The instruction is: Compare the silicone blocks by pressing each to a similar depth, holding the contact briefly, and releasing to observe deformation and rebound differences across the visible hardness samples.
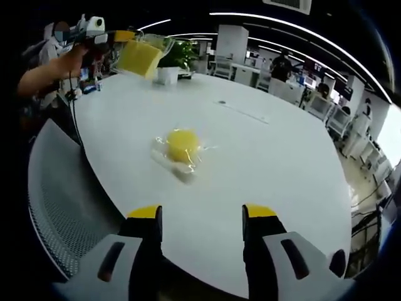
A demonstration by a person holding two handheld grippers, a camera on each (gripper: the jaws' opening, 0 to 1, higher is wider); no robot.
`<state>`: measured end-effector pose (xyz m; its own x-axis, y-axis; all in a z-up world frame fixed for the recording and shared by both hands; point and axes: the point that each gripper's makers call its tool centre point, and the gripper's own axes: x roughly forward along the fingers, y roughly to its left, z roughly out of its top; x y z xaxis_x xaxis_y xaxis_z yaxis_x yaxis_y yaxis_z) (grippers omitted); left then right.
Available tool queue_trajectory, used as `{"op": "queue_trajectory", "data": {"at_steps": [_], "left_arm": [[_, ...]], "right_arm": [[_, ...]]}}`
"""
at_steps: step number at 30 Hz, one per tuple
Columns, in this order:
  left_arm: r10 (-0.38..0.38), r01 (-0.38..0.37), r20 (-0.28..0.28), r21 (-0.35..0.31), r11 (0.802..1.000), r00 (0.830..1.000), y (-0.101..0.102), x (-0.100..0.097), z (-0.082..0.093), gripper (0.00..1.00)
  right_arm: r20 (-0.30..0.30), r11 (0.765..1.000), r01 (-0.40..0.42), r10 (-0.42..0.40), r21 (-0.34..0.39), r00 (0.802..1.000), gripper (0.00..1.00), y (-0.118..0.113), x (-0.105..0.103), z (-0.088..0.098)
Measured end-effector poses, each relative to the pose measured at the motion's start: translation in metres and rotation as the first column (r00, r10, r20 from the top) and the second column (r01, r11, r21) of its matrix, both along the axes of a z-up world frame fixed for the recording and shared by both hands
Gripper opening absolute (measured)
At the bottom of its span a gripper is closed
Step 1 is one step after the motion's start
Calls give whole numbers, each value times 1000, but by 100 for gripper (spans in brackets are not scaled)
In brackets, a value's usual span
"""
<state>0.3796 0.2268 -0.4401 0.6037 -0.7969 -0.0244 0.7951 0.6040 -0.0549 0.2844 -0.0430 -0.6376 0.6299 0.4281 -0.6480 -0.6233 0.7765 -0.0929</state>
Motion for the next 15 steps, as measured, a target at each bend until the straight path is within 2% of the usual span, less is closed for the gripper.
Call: {"op": "queue_trajectory", "data": {"at_steps": [7,15], "left_arm": [[-46,46,37,12,999,998,-13,-3,14,0],[-105,106,71,-5,994,992,-26,-6,36,0]], "right_arm": [[-8,1000,-30,30,5,1000,44,6,1,1],[7,997,-78,78,14,997,45,15,6,14]]}}
